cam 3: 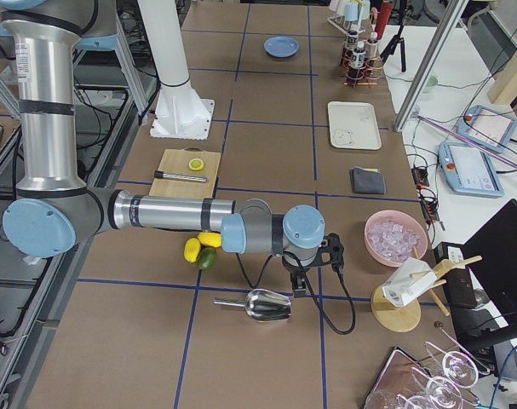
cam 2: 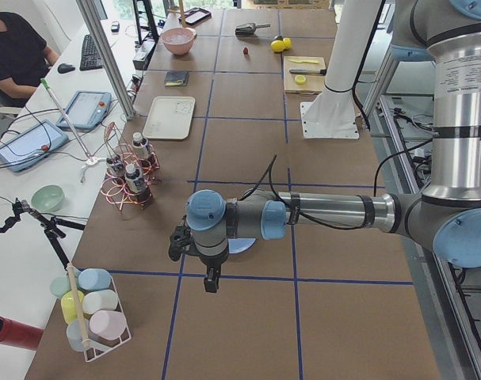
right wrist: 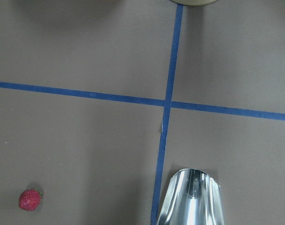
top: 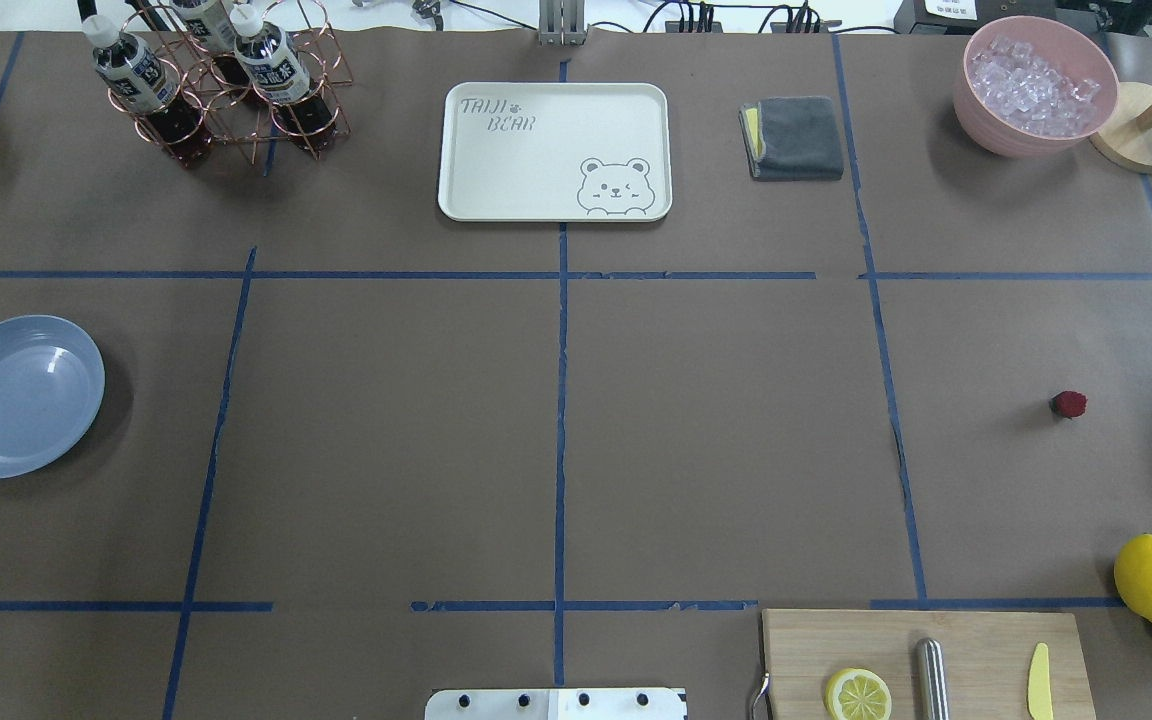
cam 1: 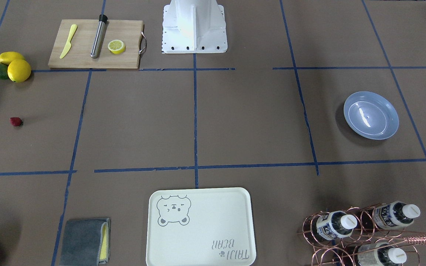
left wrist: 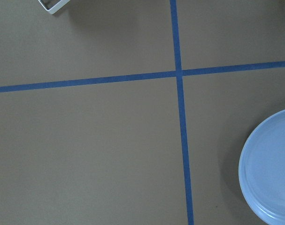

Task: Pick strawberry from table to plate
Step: 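Move the left gripper down toward the rim of the light blue plate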

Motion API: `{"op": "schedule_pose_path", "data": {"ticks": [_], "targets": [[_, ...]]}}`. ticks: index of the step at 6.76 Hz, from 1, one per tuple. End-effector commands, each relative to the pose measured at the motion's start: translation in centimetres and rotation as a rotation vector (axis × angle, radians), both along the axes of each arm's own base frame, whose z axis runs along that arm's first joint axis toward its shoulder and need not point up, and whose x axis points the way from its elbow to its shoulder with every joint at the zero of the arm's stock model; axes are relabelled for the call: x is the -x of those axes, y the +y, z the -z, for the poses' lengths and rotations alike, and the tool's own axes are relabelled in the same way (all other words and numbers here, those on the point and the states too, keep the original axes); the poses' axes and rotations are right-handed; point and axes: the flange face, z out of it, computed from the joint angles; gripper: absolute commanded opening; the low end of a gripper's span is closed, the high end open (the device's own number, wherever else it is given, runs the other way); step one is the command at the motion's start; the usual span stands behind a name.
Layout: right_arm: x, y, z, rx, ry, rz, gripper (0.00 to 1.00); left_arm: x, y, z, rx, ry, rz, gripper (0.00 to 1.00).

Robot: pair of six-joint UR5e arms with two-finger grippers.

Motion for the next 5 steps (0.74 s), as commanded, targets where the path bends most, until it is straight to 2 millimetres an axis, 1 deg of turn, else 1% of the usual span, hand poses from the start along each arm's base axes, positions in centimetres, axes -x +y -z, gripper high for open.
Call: {"op": "schedule_pose_path", "data": {"ticks": [1,3,4,5], "targets": [[0.0,-0.3,0.5,-0.017,-0.005,0.000,1.00,0.1,0.1,0.8,-0.025,0.000,0.001,1.00],[0.0,-0.5,1.8,-0.043,-0.005,0.000,1.00,0.0,-0.5,1.3,-0.069,0.006,0.003,1.00],[0.0,-0.4,3.3,-0.068,-0.003,-0.001,1.00,-0.3,-0.7,1.7,-0.046,0.013,0.073,1.00],[0.0,-0.4,3.5,-0.072,0.004,0.000,1.00,-3.0,-1.3,2.5,-0.055,0.026,0.099,1.00]]}}
